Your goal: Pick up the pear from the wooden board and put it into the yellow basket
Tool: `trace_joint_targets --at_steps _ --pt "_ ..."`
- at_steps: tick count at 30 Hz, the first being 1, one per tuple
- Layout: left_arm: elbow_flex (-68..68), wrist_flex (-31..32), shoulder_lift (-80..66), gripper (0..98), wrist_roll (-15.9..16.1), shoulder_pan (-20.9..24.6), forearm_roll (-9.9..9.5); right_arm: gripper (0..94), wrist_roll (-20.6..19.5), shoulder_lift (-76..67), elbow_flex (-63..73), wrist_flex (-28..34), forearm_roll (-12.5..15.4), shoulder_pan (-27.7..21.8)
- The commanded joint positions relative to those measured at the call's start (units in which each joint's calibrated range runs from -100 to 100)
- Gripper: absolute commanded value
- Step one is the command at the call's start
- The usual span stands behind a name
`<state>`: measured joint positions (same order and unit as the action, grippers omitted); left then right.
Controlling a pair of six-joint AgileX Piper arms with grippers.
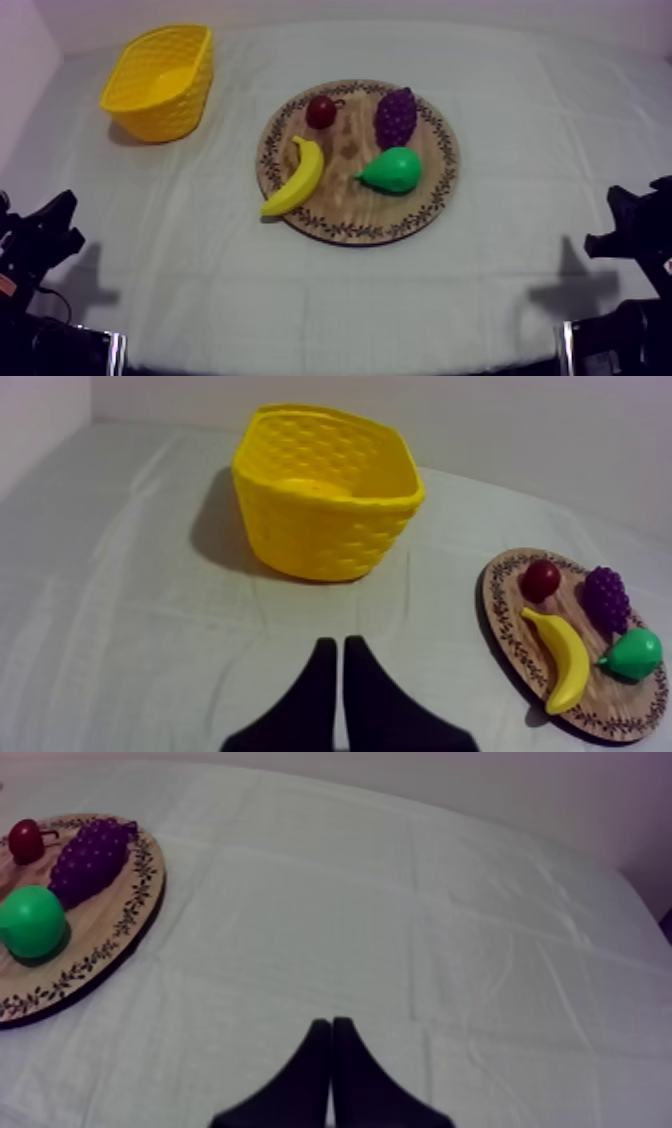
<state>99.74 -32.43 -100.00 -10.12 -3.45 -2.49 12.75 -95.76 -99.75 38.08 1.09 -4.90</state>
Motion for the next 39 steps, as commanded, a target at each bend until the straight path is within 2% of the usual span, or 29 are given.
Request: trace_joint_targets --at_steps 1,27,31,36,39 --pt "0.04 0.01 0.0 0.1 -0.01 0.01 0.02 0.3 0.02 0.01 -0.03 -0.02 0.01 0.0" --pt "0.04 -0.01 0.03 0.1 0.21 0.71 0.04 0.3 0.03 0.01 -0.03 -0.02 0.01 0.0" --pt "-0.38 -1.92 0.14 0.1 0.6 1.62 0.24 0.3 0.02 0.01 -0.03 -0.02 0.01 0.0" --pt "-1.22 0.26 1.52 0.1 3.95 1.64 0.6 0.3 0.02 0.01 -0.03 -0.02 0.01 0.0" --pt "-6.6 1.76 6.37 0.1 6.78 1.64 0.85 0.3 0.02 0.01 -0.03 -0.02 0.01 0.0"
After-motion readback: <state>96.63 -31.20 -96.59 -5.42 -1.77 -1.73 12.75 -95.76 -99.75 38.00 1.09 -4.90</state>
